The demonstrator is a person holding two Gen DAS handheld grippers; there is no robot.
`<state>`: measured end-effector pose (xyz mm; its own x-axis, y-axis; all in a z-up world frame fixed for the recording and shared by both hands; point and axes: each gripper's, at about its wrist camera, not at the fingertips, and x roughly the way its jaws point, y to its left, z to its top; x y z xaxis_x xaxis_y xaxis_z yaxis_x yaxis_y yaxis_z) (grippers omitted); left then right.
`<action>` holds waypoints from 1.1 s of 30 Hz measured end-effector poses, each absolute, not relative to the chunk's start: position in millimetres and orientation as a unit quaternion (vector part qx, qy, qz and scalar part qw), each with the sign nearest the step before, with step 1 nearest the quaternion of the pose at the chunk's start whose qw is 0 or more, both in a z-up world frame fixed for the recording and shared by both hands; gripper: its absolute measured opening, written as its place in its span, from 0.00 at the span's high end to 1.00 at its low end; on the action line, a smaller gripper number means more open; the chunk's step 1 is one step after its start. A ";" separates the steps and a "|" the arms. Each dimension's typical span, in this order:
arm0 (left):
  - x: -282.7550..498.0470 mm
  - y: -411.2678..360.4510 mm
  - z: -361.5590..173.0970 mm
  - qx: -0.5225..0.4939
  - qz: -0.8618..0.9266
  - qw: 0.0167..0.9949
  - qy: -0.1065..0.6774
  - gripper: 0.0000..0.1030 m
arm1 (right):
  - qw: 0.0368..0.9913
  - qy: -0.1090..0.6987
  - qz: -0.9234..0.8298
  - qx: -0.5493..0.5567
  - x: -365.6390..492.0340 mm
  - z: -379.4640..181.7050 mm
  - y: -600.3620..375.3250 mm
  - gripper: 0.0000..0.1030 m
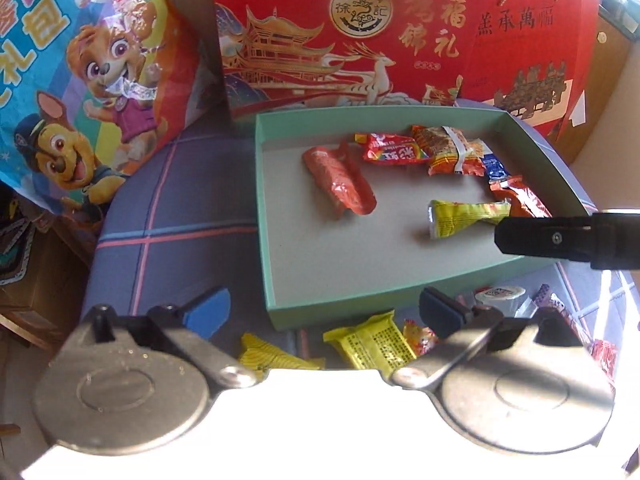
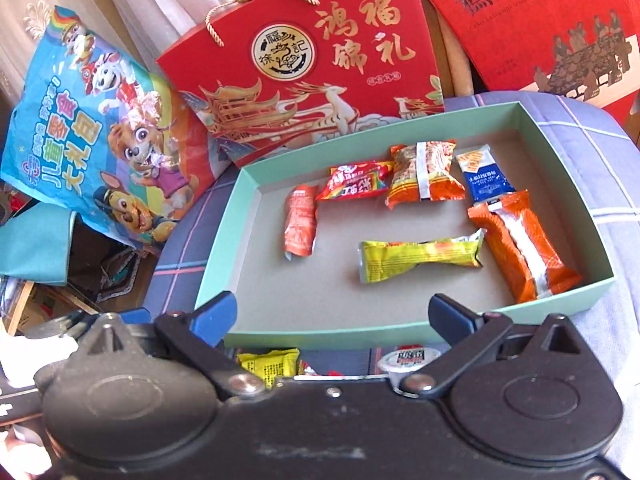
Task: Organize snacks
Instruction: 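Move both grippers back over the snack pile beside the tray, then grasp the yellow WINSUN packet with the left gripper while the right grasps the yellow wafer packet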
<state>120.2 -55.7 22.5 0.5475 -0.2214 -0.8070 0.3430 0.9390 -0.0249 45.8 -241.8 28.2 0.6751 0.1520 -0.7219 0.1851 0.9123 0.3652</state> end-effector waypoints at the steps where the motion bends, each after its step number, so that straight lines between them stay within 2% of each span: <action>1: 118.1 -52.3 20.4 0.067 -0.158 0.876 0.450 0.00 | 0.889 0.407 -0.008 0.211 42.6 26.8 -239.7 0.00; 19: 103.6 14.7 -39.0 0.077 -0.109 0.855 0.502 0.00 | 0.863 0.447 0.049 0.231 36.4 -9.2 -191.0 0.00; 21: 102.9 15.2 -44.0 0.085 -0.113 0.853 0.503 0.00 | 0.864 0.447 0.052 0.226 38.6 -11.1 -184.2 0.04; 23: 102.1 14.9 -48.0 0.089 -0.119 0.852 0.502 0.00 | 0.863 0.454 0.051 0.217 43.2 -13.6 -177.1 0.16; 24: 101.3 15.1 -49.0 0.089 -0.123 0.853 0.500 0.06 | 0.862 0.457 0.051 0.214 44.8 -15.1 -173.9 0.20; 25: 100.2 15.3 -49.1 0.085 -0.132 0.854 0.496 0.13 | 0.862 0.459 0.050 0.210 46.0 -16.2 -171.3 0.29; 26: 99.6 16.1 -48.5 0.079 -0.138 0.854 0.496 0.36 | 0.862 0.461 0.051 0.207 47.0 -17.1 -168.7 0.35; 27: 99.7 17.3 -49.0 0.073 -0.141 0.853 0.498 0.48 | 0.861 0.463 0.052 0.203 48.0 -18.0 -166.2 0.38; 29: 99.9 22.4 -50.0 0.058 -0.139 0.855 0.497 0.48 | 0.859 0.470 0.055 0.197 51.5 -20.5 -160.1 0.42; 33: 100.5 33.2 -53.0 0.034 -0.142 0.851 0.504 0.48 | 0.852 0.488 0.060 0.182 60.8 -27.9 -146.6 0.42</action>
<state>100.5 33.2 -53.0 0.4513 -0.2072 -0.8680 0.2767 0.9572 -0.0846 60.8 -146.6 -27.9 0.5174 0.2790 -0.8090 0.0758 0.9267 0.3680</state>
